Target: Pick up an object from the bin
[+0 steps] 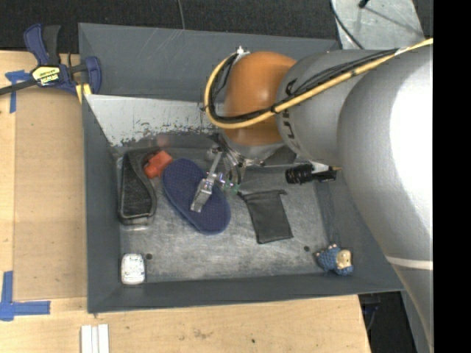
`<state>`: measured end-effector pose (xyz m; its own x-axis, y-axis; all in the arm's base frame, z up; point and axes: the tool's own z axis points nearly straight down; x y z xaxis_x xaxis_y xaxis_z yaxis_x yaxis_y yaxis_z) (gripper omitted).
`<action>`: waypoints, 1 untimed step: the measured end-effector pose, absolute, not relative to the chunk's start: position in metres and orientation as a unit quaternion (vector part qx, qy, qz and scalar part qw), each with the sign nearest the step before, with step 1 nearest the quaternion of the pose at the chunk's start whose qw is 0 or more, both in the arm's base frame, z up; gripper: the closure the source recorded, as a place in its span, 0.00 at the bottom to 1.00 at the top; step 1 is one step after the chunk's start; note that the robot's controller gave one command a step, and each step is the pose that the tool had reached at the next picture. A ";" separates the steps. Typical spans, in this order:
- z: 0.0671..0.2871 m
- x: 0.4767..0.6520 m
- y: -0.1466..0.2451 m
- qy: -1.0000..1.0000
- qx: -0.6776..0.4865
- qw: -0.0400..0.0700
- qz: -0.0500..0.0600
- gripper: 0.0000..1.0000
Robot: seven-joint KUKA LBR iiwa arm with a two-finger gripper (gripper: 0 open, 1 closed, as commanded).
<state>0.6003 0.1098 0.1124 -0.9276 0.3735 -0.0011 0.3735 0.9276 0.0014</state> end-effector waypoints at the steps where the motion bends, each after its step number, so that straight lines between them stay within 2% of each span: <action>1: 0.081 0.579 0.125 0.974 0.228 0.012 0.003 0.00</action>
Offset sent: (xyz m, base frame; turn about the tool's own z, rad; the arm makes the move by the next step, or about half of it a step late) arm -0.0302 0.0173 -0.0424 0.0749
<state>0.5787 0.1250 0.0806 -0.8961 0.4433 -0.0218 0.4432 0.8964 0.0113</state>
